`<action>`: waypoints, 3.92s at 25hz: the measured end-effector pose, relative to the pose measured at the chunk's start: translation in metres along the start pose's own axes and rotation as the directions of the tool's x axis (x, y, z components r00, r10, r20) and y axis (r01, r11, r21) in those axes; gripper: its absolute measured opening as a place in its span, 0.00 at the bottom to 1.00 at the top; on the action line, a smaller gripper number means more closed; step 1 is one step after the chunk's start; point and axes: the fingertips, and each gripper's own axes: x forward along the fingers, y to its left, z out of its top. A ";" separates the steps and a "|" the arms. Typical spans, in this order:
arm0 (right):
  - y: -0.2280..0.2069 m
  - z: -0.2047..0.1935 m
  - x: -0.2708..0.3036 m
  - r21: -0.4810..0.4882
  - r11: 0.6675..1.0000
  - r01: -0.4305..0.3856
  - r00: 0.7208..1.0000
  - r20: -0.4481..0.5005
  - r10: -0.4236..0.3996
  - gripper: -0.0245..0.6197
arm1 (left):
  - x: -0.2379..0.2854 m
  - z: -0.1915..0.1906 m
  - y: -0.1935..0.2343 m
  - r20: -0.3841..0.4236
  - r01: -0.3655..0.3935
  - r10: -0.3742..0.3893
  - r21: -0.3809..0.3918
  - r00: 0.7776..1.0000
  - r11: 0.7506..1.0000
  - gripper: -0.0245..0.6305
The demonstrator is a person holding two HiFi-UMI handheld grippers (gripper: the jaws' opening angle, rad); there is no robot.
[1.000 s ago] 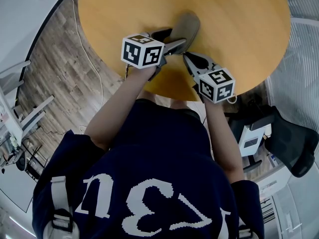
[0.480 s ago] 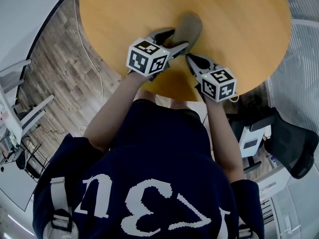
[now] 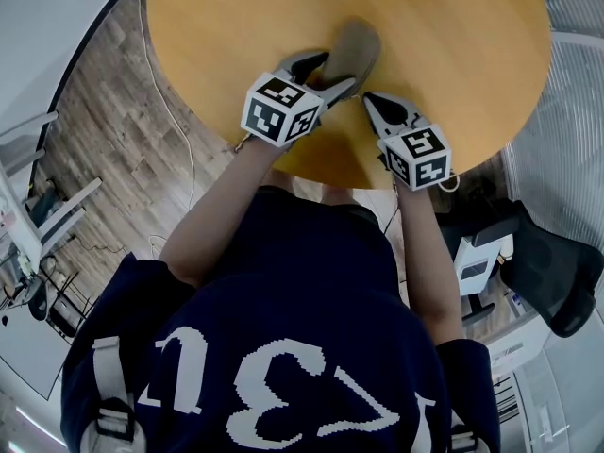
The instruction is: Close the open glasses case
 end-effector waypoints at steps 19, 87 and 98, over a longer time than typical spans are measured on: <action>0.024 -0.005 0.014 -0.040 0.977 -0.209 0.969 -0.144 0.202 0.08 | -0.001 0.000 0.000 -0.005 -0.012 0.012 0.000 1.000 1.000 0.46; -0.022 0.033 0.009 -0.258 0.963 0.077 0.997 0.016 -0.075 0.07 | 0.000 -0.003 -0.003 -0.001 -0.041 0.041 0.058 0.999 0.997 0.46; -0.078 0.058 0.022 -0.046 0.999 0.015 0.998 0.058 -0.012 0.07 | 0.002 -0.003 -0.006 -0.005 -0.047 0.047 0.067 0.999 0.997 0.46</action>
